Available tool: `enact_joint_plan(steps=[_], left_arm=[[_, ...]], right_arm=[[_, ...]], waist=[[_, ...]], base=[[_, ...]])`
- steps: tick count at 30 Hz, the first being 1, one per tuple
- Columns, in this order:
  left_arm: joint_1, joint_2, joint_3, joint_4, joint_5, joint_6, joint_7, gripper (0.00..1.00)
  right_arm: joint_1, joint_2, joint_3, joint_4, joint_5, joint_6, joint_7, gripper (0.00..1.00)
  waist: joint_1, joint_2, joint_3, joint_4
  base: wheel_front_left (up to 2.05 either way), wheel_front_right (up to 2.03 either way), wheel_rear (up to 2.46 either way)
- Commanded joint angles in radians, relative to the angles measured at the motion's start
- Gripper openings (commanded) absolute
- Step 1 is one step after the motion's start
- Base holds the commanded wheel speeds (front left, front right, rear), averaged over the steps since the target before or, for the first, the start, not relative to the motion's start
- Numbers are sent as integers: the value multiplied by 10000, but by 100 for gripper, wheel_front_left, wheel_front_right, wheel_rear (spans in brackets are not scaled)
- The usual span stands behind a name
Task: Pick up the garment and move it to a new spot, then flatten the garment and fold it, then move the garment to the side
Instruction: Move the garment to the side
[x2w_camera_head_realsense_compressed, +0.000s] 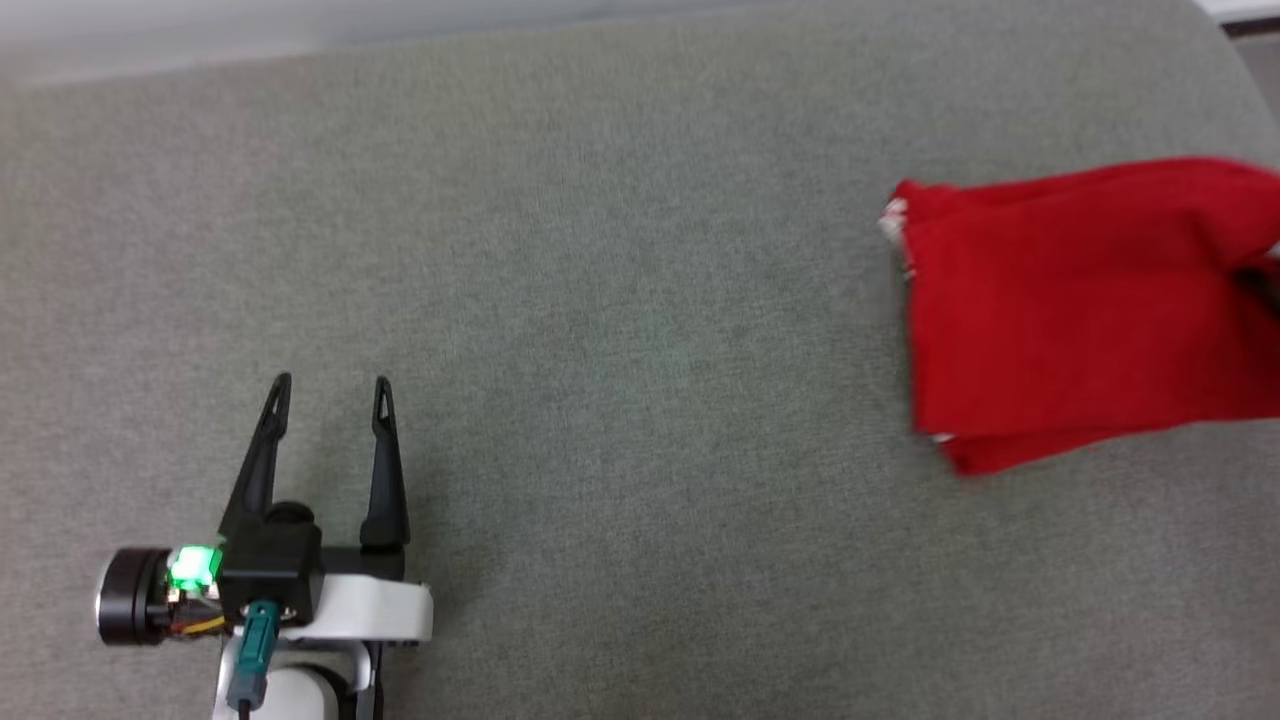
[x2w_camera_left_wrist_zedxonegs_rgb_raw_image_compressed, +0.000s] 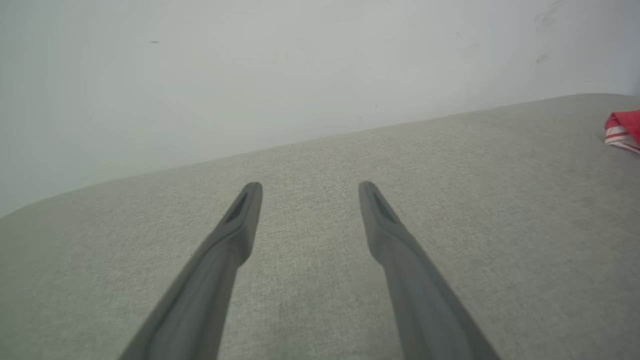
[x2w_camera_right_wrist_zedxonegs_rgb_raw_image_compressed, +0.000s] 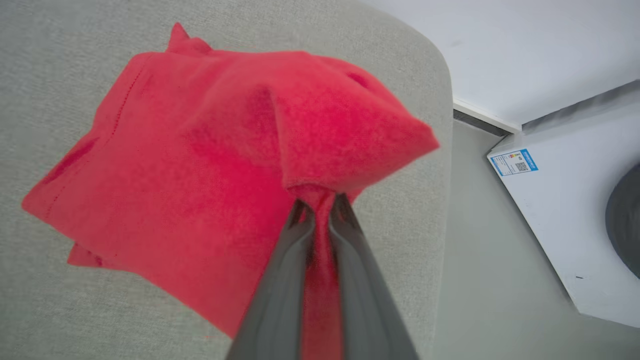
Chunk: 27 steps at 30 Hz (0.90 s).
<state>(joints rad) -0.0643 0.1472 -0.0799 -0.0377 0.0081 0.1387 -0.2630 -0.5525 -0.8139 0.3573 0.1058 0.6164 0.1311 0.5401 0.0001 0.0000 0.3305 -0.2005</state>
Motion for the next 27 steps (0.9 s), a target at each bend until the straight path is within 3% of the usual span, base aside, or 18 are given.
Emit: enact_joint_plan(steps=[1,13,23,24,25,26,27], left_arm=[[-280,98,-20,-128,77,-28,-21,100],[-1246,407,-314,-858,207,57,-21,100],[-1701,482,-634,-1217,210,306,-21,100],[-1692,486,-657,-1210,196,317,-21,100],[-1669,487,-677,-1196,178,358,-21,100],[-1627,485,-685,-1178,163,394,-21,100],[-1564,488,-691,-1145,151,428,-21,100]], right_arm=[[-295,-197,-247,293,-163,-9,-23,0],[-1372,-692,-2208,2878,-1335,-11,-83,0],[-2047,-322,-3532,4345,-2493,-11,-243,0],[-2089,-227,-3659,4479,-2573,-11,-267,17],[-2099,-120,-3726,4565,-2677,-11,-298,91],[-2094,-39,-3774,4647,-2776,-11,-328,100],[-2084,48,-3813,4707,-2857,-11,-428,100]], waist=[[-1,0,560,105],[-1,0,2254,738],[-1,0,2847,1011],[-1,0,2810,1020],[-1,0,2747,1024],[-1,0,2657,1021],[-1,0,2552,1018]], base=[[0,0,0],[0,0,0],[0,0,0],[0,0,0],[0,0,0],[0,0,0],[0,0,0]])
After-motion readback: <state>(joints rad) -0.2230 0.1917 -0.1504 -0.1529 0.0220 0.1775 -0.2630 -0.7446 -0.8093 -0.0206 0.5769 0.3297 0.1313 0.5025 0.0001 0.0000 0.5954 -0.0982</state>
